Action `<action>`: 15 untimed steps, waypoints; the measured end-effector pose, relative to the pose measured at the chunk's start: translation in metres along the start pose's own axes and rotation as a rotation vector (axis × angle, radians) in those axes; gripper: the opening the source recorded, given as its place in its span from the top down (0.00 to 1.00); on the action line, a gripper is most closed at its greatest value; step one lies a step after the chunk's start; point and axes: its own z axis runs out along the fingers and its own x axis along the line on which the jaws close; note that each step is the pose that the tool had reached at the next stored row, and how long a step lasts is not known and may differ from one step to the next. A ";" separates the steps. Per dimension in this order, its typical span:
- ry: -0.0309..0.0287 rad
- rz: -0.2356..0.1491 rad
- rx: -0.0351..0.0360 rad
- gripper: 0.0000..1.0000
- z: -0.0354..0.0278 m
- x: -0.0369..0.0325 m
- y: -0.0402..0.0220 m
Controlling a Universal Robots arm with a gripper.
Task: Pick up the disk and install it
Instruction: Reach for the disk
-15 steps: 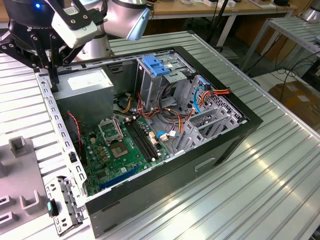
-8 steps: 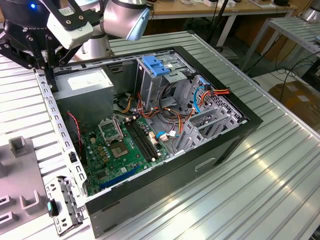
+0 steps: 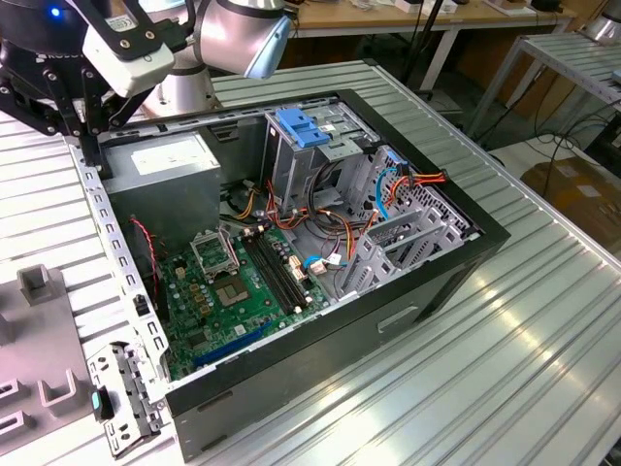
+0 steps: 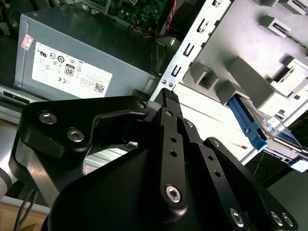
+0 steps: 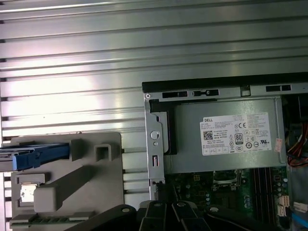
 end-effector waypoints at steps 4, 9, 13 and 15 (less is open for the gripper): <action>0.0019 0.000 0.0001 0.89 0.0002 0.0022 -0.0002; 0.0049 0.000 0.0004 0.89 0.0004 0.0059 -0.0005; 0.0069 0.000 0.0005 0.89 0.0006 0.0087 -0.0007; 0.0082 0.000 0.0006 0.89 0.0007 0.0105 -0.0008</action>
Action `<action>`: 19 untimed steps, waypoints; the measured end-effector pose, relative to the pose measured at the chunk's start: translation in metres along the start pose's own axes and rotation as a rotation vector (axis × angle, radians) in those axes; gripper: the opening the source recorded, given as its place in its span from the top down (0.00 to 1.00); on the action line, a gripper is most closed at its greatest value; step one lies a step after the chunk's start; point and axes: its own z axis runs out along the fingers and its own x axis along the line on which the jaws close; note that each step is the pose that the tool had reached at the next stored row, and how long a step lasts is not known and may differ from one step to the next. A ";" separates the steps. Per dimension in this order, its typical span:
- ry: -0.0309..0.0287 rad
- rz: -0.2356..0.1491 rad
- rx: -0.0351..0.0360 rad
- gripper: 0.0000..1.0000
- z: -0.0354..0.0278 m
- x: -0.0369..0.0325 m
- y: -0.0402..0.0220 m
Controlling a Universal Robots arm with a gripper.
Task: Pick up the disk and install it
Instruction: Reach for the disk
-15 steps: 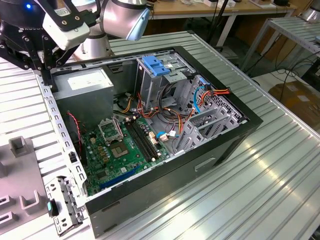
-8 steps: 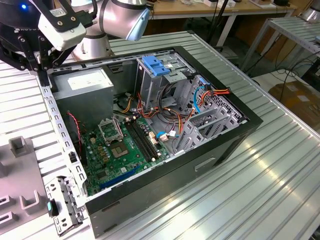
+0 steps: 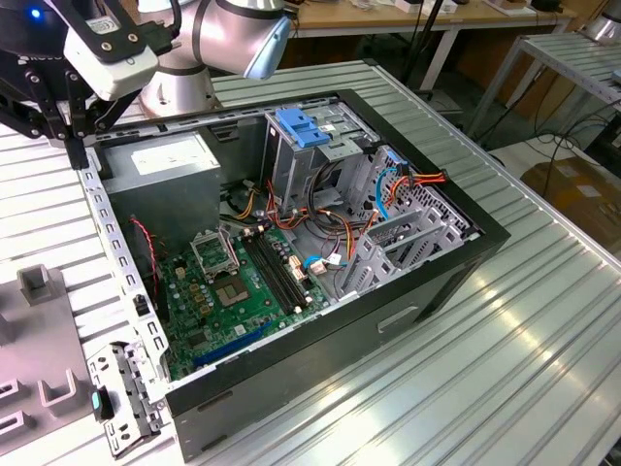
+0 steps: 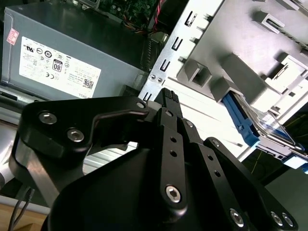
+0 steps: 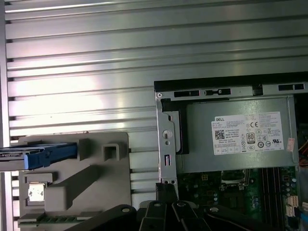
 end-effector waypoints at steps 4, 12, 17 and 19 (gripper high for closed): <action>0.0022 0.000 0.0002 0.89 0.0002 0.0038 -0.0003; 0.0030 0.000 0.0000 0.89 0.0024 0.0330 -0.0023; 0.0029 0.000 -0.0001 0.89 0.0037 0.0468 -0.0030; 0.0030 0.000 -0.0001 0.89 0.0040 0.0506 -0.0033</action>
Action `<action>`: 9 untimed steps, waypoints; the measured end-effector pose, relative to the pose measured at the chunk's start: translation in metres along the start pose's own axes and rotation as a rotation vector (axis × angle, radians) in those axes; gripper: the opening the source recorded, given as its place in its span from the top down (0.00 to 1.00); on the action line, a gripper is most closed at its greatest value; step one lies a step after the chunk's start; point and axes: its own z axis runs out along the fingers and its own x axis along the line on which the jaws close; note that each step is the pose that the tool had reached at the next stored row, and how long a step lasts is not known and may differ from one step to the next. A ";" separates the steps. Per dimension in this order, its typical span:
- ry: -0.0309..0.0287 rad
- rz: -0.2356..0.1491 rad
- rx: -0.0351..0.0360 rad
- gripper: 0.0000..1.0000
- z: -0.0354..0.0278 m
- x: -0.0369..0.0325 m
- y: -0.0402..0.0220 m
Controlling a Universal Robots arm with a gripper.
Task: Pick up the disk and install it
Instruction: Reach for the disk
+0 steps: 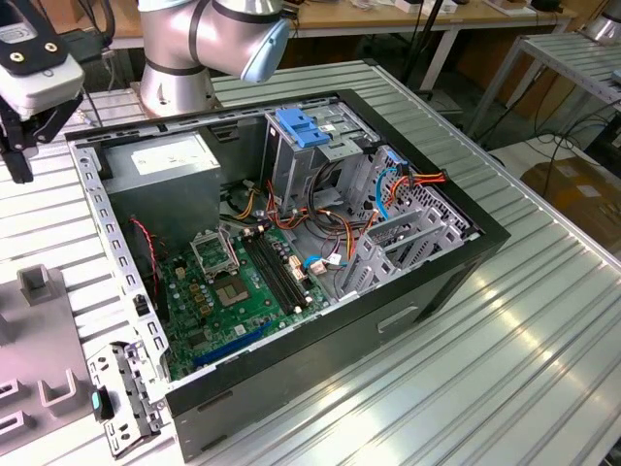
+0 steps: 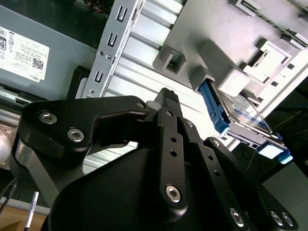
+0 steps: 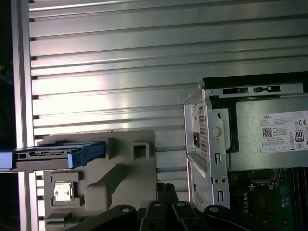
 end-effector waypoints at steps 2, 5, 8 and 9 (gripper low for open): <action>0.0000 0.000 0.0000 0.89 0.0001 0.0008 0.0000; 0.0000 0.000 0.0000 0.89 0.0001 0.0009 0.0000; 0.0000 0.000 0.0000 0.89 0.0001 0.0010 0.0000; 0.0000 0.000 0.0000 0.89 0.0001 0.0014 -0.0001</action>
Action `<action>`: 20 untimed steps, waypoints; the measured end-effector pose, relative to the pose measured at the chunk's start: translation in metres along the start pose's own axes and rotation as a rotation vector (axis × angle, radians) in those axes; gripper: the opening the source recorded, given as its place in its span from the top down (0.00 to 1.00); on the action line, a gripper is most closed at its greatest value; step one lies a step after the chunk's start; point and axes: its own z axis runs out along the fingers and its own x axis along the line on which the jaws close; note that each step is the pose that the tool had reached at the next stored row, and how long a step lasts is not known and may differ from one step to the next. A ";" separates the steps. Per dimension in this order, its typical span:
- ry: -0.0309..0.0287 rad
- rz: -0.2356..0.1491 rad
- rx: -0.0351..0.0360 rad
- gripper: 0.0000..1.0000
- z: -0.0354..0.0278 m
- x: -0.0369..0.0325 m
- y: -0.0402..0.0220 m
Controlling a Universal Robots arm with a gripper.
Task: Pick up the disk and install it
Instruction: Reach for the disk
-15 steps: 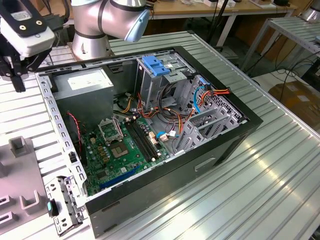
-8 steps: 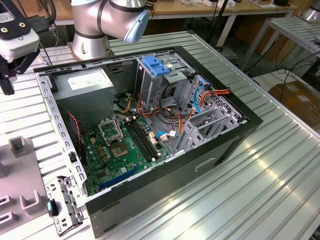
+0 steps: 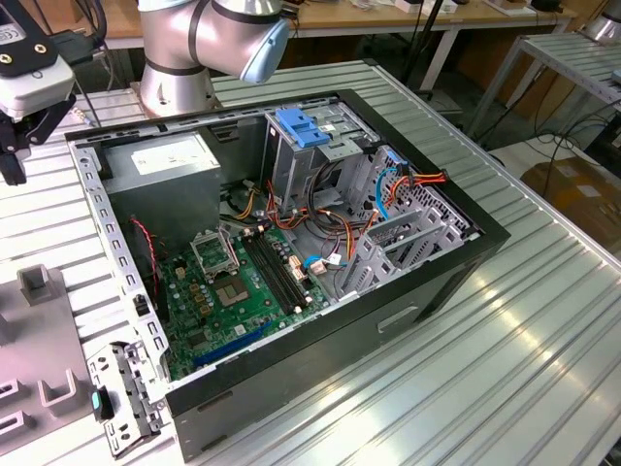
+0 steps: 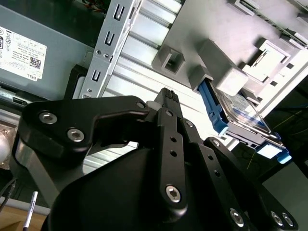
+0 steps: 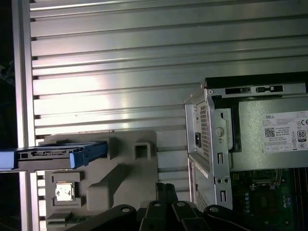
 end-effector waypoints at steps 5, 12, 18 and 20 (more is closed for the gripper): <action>0.0000 -0.001 0.0000 0.89 0.0001 0.0057 -0.0004; 0.0000 -0.001 0.0000 0.89 0.0003 0.0140 -0.0011; 0.0001 -0.001 0.0001 0.89 0.0005 0.0211 -0.0016; 0.0001 -0.001 0.0000 0.89 0.0006 0.0243 -0.0019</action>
